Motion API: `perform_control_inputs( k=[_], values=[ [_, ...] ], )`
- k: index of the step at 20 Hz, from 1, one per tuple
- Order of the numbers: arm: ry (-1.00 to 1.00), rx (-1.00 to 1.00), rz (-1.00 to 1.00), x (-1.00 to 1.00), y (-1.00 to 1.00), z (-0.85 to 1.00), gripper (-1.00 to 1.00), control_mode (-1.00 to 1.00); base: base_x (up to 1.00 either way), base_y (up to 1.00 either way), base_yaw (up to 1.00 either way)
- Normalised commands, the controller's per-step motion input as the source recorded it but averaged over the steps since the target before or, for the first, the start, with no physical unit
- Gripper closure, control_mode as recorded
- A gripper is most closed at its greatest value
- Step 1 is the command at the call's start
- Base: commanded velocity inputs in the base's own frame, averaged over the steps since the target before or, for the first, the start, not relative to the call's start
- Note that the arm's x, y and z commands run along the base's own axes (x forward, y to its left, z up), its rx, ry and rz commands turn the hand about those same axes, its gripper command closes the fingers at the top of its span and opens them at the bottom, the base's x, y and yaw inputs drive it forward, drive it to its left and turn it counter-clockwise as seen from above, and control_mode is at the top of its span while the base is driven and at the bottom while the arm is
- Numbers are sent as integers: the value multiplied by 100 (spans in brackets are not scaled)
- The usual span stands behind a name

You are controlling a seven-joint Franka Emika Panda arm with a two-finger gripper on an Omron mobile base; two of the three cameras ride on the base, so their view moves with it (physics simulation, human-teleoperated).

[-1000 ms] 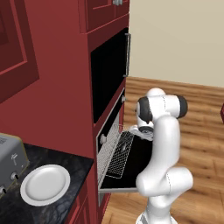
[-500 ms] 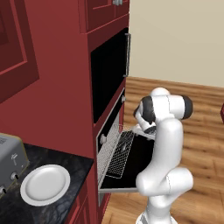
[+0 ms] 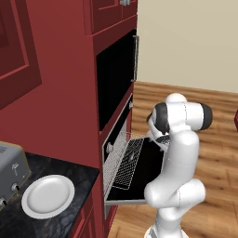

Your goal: Place the fish on the bottom rack of the oven, and slide the tray back inside. Close the oven door.

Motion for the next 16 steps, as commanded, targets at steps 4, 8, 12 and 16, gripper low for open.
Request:
perform_control_inputs(
  k=[4,8,12,16],
  values=[
    [0,20,-54,-24,1,0,-100,-100,0,0,0],
    [0,21,-49,-17,0,0,-100,-100,0,0,0],
    [0,20,-38,0,0,0,-100,-100,0,0,0],
    [7,25,-32,0,1,5,-100,-100,0,0,0]
  ],
)
